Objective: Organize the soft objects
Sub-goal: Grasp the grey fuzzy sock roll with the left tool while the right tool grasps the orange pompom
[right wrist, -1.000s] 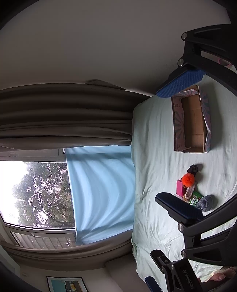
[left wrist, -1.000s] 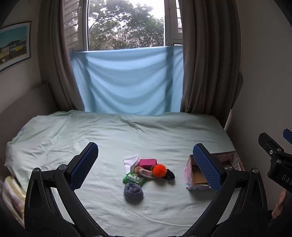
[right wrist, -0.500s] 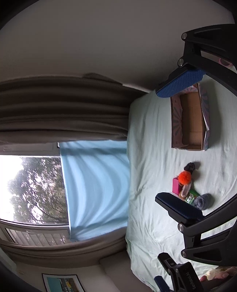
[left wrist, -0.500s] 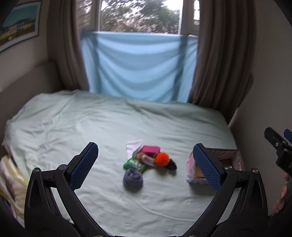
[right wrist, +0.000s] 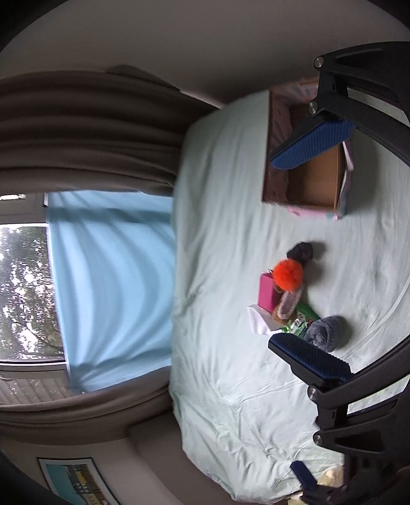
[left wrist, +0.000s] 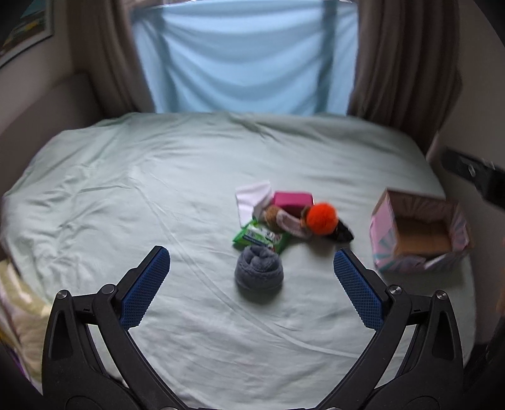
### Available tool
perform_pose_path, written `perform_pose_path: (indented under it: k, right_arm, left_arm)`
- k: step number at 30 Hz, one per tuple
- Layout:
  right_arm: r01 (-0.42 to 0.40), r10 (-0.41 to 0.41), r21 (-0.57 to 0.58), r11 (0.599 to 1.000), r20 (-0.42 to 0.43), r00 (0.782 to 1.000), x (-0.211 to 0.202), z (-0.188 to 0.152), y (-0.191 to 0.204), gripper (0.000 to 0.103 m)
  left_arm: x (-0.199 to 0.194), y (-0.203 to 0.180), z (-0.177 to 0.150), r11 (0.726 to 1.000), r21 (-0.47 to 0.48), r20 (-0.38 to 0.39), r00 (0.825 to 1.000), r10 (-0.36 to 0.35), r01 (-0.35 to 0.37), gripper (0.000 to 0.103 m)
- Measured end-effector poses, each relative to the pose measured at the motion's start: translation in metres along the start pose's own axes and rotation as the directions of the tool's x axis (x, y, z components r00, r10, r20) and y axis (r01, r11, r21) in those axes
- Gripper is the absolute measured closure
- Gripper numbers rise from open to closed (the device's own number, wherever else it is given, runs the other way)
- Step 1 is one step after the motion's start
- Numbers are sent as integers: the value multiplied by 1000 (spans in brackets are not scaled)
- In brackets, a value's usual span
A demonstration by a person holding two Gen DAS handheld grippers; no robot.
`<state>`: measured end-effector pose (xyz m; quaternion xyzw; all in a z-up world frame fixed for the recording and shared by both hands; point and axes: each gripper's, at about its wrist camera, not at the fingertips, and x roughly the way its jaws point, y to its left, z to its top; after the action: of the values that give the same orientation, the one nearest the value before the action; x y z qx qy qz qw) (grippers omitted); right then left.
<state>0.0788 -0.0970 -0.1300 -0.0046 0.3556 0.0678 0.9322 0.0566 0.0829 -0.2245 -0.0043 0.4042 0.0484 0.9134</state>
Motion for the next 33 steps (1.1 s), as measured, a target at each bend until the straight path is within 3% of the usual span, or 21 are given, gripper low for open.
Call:
perform_pose_path:
  k: [7,13,23,25,27,29,33]
  right_arm:
    - [49,-50,-18,999,-48,998,89,-32,24,0]
    - [60,-57,32,998,-92,994,164,-59,36,0]
    - [89,-81,62,994,-125,989,260,-87,39,0]
    - [86,-80,47,995,-127,989,273,-88,41,8]
    - [84,-79,35,996,-137,987,284,-89,43,11]
    - [75,-67,54,996,-153,986,296,-90,43,11]
    - [63,-56,32,997,-169,984,309,-91,49,29]
  left_arm:
    - [104,5,-32,993,68,-80,993,-86,92,0]
    - [169,2,-55,978,133,-131,981,-142,159,0]
    - [254,-1,-82,962,124,-221,952,-212,243,3]
    - [265,-2,-82,961,125,-233,949,-211,245,5]
    - [271,0,-81,957,111,-250,940,-233,267,14]
    - [279,1,-80,955,98,-266,932,-247,282,16]
    - [283,5,-80,946,103,-267,925,-271,307,22]
